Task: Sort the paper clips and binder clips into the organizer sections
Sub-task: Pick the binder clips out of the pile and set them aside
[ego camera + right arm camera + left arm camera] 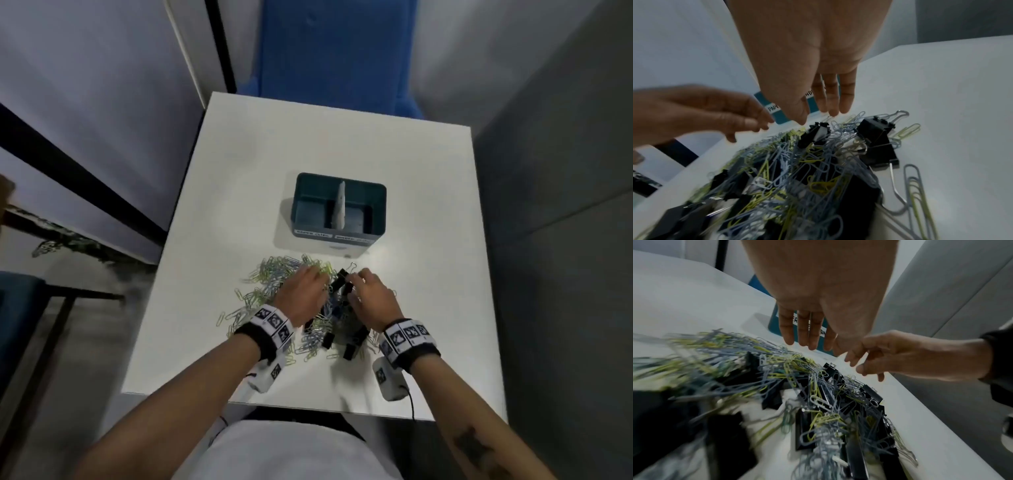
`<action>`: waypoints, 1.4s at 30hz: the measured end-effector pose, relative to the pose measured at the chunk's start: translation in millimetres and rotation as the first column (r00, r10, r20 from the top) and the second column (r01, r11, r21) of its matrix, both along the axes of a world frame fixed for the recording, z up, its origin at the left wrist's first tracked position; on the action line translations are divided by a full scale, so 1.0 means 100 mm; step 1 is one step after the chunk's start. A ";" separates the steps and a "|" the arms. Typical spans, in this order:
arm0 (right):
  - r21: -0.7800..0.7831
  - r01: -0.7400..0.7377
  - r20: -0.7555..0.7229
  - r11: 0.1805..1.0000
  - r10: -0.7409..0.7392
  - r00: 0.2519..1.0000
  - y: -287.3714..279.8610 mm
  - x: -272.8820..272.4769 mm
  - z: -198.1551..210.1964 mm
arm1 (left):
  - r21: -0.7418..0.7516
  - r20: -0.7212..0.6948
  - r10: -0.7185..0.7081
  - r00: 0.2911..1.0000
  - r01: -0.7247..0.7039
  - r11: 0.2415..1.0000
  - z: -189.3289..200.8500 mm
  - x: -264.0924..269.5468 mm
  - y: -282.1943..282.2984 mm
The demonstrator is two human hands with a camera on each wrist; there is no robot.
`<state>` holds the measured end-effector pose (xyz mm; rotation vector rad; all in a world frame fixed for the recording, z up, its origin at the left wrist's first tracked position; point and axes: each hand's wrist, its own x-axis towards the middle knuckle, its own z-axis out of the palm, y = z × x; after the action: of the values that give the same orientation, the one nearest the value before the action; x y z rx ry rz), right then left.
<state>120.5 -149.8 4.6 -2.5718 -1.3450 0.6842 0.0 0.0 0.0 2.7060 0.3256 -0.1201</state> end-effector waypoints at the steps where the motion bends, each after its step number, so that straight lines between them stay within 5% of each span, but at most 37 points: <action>1: -0.009 0.006 0.011 1.000 -0.006 1.000 0.06 0.03 -0.04 | 0.027 -0.017 -0.020 1.000 0.020 0.999 -0.03 0.09 -0.01; 11: -0.128 0.098 -0.011 0.987 -0.100 0.995 0.20 -0.01 -0.31 | 0.070 -0.294 0.089 0.952 -0.071 0.995 -0.13 0.54 -0.22; 17: -0.076 0.100 -0.032 0.992 -0.102 0.994 0.23 0.05 -0.32 | 0.050 -0.219 0.097 0.971 -0.088 0.995 -0.18 0.53 -0.21; 22: -0.089 0.092 -0.055 0.992 -0.097 0.994 0.25 0.18 -0.30 | -0.171 -0.110 0.217 0.970 -0.234 0.957 -0.18 0.45 -0.06; 24: -0.084 0.089 -0.051 0.992 -0.094 0.994 0.25 0.19 -0.31 | -0.312 -0.086 0.275 0.957 -0.289 0.905 -0.12 0.41 0.01; 27: -0.047 0.104 -0.022 0.993 -0.105 0.994 0.25 0.18 -0.34 | -0.561 -0.110 0.400 0.910 -0.390 0.731 0.02 0.35 0.16; 31: -0.016 0.169 -0.071 0.986 -0.169 0.983 0.27 0.22 -0.32 | -0.679 -0.090 0.522 0.848 -0.436 0.591 0.15 0.16 0.50; 33: 0.002 0.197 -0.098 0.980 -0.196 0.976 0.27 0.24 -0.30 | -0.635 -0.054 0.587 0.808 -0.482 0.604 0.16 0.01 0.71; 36: 0.035 0.213 -0.103 0.976 -0.208 0.973 0.26 0.26 -0.27 | -0.331 -0.007 0.617 0.787 -0.584 0.741 0.11 -0.21 1.09; 39: 0.083 0.269 -0.111 0.960 -0.260 0.959 0.17 0.34 -0.22 | -0.032 -0.149 0.588 0.795 -0.598 0.801 -0.01 -0.42 1.42; 42: 0.113 0.351 -0.149 0.930 -0.333 0.931 -0.01 0.51 -0.16 | 0.096 -0.314 0.446 0.838 -0.439 0.893 -0.18 -0.60 1.59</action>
<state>171.7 -150.6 -11.1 -2.5107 -0.8399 0.6513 -60.5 158.9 -17.6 2.5425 1.0489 -0.4353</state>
